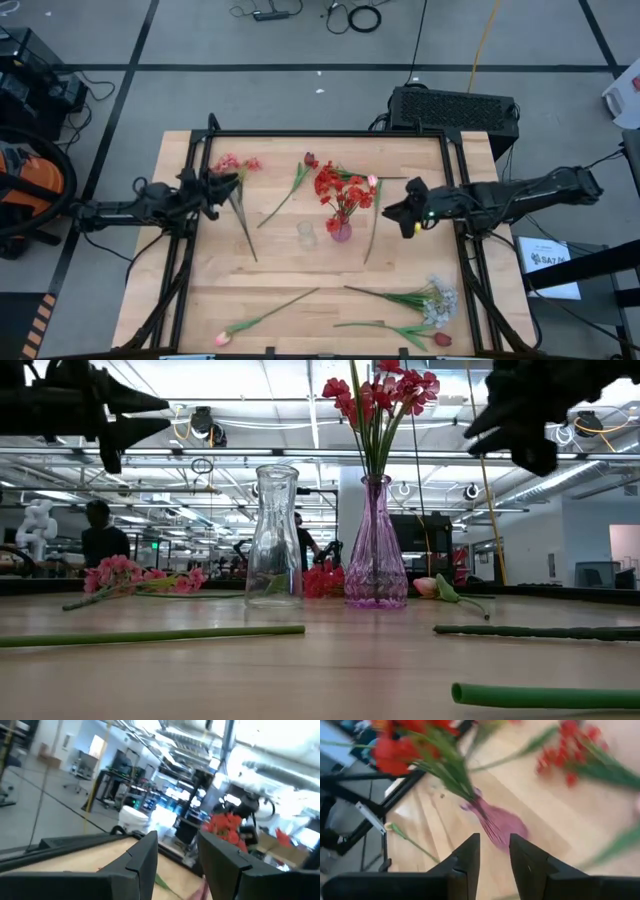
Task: Sort flowers into vase by color
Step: Put the pink flowers into the transparent vase
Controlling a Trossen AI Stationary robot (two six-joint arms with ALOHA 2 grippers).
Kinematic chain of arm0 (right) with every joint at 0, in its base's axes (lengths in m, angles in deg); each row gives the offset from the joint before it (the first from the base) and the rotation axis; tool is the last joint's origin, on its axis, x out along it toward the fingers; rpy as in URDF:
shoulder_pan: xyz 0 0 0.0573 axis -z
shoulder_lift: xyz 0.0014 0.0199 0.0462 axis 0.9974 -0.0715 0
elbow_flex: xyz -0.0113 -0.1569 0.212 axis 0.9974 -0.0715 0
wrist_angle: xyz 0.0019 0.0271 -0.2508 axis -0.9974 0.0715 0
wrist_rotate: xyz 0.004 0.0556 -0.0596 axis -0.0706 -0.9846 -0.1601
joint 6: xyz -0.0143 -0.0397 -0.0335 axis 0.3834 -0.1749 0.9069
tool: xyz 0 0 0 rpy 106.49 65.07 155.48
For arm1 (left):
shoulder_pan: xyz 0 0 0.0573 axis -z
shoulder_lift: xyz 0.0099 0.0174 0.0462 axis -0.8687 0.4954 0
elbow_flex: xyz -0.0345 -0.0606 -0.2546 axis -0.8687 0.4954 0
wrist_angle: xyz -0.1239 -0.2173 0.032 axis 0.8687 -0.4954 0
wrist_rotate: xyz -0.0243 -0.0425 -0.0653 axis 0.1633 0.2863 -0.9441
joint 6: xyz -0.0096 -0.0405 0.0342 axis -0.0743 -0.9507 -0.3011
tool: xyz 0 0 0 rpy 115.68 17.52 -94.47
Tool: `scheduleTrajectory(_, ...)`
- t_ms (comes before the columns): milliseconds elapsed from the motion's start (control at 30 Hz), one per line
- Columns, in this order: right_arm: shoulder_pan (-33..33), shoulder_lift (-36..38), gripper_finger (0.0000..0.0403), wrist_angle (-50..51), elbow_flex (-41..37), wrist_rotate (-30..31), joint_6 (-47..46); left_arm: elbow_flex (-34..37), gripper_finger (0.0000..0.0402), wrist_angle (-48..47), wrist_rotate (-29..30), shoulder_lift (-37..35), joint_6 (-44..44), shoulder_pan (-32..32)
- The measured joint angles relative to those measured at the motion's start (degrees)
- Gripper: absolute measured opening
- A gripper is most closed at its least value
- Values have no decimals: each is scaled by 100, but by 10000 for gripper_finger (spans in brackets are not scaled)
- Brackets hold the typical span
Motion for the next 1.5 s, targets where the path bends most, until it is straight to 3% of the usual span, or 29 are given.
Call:
scheduleTrajectory(167, 9, 211, 75, 918, 0, 1, -903, -493, 145, -325, 503, 421, -5, 0)
scheduleTrajectory(300, 17, 234, 56, 1391, 0, -1, -1182, -1212, 145, -1310, 779, 1153, -286, 0)
scheduleTrajectory(500, 17, 234, 38, 1490, 0, 31, -1197, -2460, 145, -3530, 963, 2801, -1971, -2)
scheduleTrajectory(667, 17, 234, 36, 1490, 0, 40, -1055, -3124, 145, -5054, 918, 4121, -4136, -301)
scheduleTrajectory(767, 23, 232, 36, 1488, 0, 61, -954, -3343, 145, -5687, 334, 4677, -4791, -783)
scheduleTrajectory(933, 134, 232, 36, 1501, 0, 198, -711, -3356, 145, -5971, -1062, 5402, -5100, -1761)
scheduleTrajectory(1233, 278, 232, 36, 1490, 0, 167, -608, -3356, 145, -6201, -1932, 6602, -4888, -2953)
scheduleTrajectory(1500, 278, 232, 36, 1488, 0, 176, -597, -3356, 145, -6239, -2596, 7524, -4624, -3198)
